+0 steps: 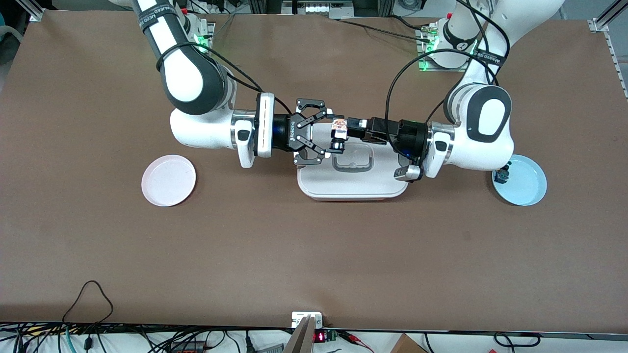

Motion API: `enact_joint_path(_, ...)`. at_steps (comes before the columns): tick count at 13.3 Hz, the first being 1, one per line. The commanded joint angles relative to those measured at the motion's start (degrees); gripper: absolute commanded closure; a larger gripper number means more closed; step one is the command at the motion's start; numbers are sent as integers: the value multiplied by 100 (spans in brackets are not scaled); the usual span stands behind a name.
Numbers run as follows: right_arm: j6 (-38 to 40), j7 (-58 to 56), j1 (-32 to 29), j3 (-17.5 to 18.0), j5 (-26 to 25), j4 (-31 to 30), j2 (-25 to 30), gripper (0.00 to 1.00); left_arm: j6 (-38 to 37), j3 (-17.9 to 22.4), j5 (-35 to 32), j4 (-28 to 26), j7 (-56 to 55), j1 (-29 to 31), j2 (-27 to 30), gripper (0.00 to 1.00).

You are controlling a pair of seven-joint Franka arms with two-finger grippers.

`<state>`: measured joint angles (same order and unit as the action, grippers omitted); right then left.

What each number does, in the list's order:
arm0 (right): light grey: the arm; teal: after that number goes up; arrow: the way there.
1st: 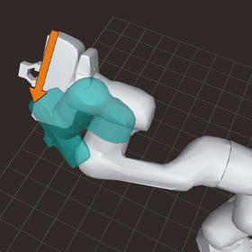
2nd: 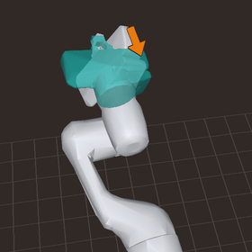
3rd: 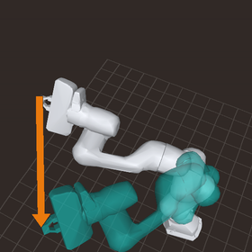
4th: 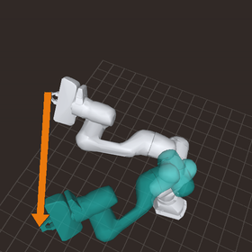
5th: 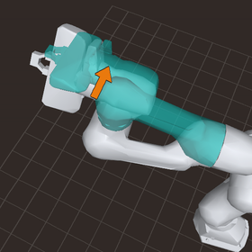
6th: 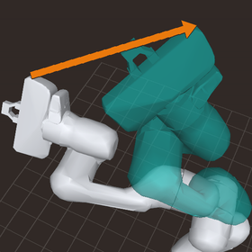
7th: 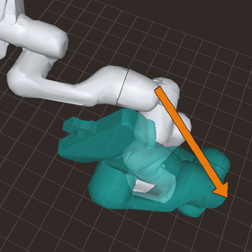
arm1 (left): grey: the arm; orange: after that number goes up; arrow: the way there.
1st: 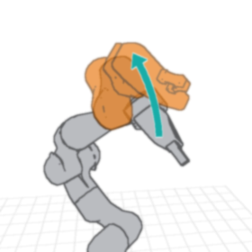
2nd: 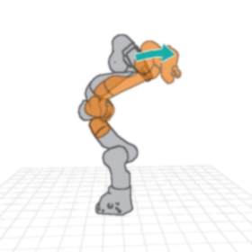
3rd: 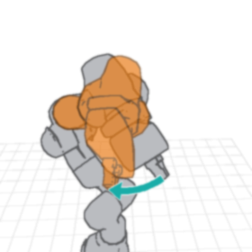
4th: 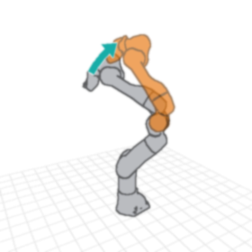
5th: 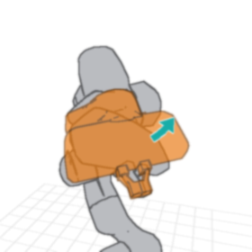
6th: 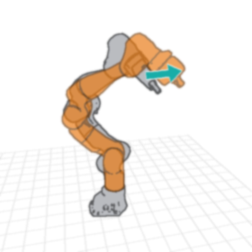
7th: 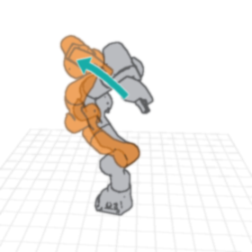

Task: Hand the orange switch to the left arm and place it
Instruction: 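Carry the switch over the box while the left gripper reaches toward it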

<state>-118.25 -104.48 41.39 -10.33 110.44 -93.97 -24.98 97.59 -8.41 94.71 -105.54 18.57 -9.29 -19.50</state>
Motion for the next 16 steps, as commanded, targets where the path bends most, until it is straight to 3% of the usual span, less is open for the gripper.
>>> enact_joint_path(1, -32, 86, 27, -39, 118, 125, -51, 100, 50, 33, 171, -45, -205, -47, 34, 0)
enact_joint_path(14, -190, 68, 106, -39, 109, 116, -51, 100, 604, 33, 856, 51, -117, -416, -10, 1)
enact_joint_path(16, -190, 51, 106, -31, 109, 116, -51, 100, 612, 33, 927, 43, -108, -425, -10, 10)
